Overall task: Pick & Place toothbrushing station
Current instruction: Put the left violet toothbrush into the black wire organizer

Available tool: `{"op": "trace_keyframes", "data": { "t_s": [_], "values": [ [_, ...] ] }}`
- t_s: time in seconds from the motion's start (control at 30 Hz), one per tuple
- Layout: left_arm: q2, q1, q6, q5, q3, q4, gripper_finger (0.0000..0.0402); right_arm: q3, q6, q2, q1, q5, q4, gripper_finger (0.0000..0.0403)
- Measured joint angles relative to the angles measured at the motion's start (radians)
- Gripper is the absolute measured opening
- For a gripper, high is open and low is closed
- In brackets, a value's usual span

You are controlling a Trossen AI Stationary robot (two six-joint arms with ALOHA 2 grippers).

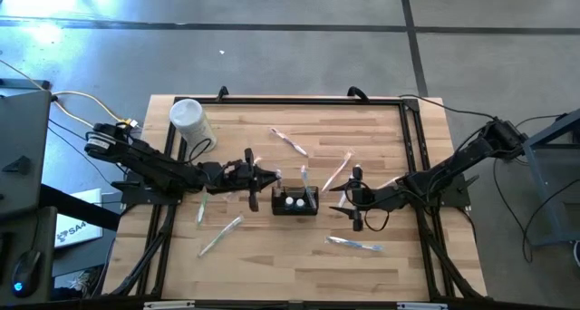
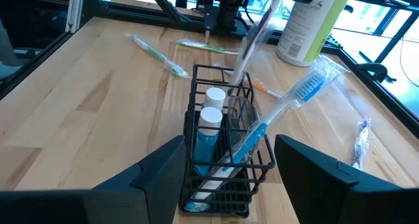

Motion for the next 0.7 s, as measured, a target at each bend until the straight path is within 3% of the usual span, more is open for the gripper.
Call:
{"op": "trace_keyframes", "data": {
  "t_s": [0.23, 0.53, 0.7],
  "values": [
    [0.048, 0.025, 0.011, 0.014, 0.0, 0.028, 0.001, 0.0, -0.001, 0.0, 0.0, 0.0, 0.0, 0.0228],
    [0.092, 0.099, -0.053, 0.18, 0.0, 0.042, 0.0011, 0.0, -0.001, 0.0, 0.0, 0.0, -0.001, 0.0228],
    [0.101, 0.098, -0.041, 0.206, 0.0, 0.044, 0.0012, 0.0, -0.001, 0.0, 0.0, 0.0, -0.001, 0.0228]
  ]
}}
